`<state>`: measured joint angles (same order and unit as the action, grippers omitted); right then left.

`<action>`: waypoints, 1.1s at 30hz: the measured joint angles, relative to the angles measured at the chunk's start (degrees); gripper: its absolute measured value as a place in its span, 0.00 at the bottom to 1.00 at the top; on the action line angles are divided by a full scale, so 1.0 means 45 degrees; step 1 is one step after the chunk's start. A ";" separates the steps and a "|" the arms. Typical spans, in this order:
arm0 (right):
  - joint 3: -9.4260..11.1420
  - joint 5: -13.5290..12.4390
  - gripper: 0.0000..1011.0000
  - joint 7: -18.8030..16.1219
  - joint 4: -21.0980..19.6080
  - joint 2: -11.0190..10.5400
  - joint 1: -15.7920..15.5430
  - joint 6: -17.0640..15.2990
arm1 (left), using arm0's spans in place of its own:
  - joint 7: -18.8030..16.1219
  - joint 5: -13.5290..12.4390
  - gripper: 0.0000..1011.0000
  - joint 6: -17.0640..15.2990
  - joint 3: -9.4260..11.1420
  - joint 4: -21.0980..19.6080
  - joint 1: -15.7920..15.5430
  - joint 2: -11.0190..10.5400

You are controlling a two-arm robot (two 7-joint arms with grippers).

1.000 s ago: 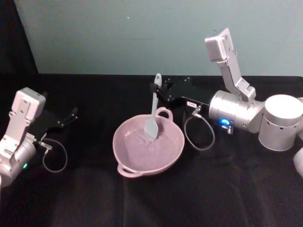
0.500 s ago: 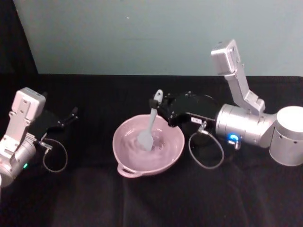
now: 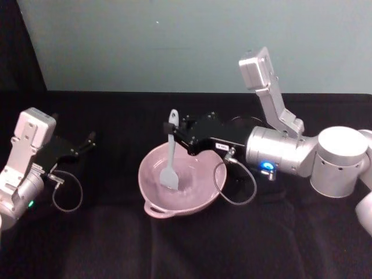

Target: Use the one hand to pick up the spoon and stir the clear water in the bowl.

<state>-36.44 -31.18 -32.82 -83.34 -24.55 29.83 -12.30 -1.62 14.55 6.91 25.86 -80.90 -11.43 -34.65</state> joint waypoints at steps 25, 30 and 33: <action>0.0798 0.0671 0.12 0.0646 0.0134 -0.0278 -0.0137 0.0260 | 0.0000 0.0000 1.00 0.0000 0.0000 0.0000 0.0000 0.0000; 0.0869 0.0605 0.12 0.0585 -0.0520 -0.0580 -0.0527 0.0096 | 0.0000 0.0000 1.00 0.0000 0.0000 0.0000 0.0000 0.0000; 0.0836 0.0492 0.12 0.0444 -0.0944 -0.0726 -0.0791 -0.0028 | 0.0000 -0.0001 1.00 0.0000 0.0000 0.0000 0.0000 0.0000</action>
<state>-32.68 -28.96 -30.82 -87.59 -27.82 26.27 -12.42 -1.62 14.55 6.91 25.86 -80.90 -11.43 -34.65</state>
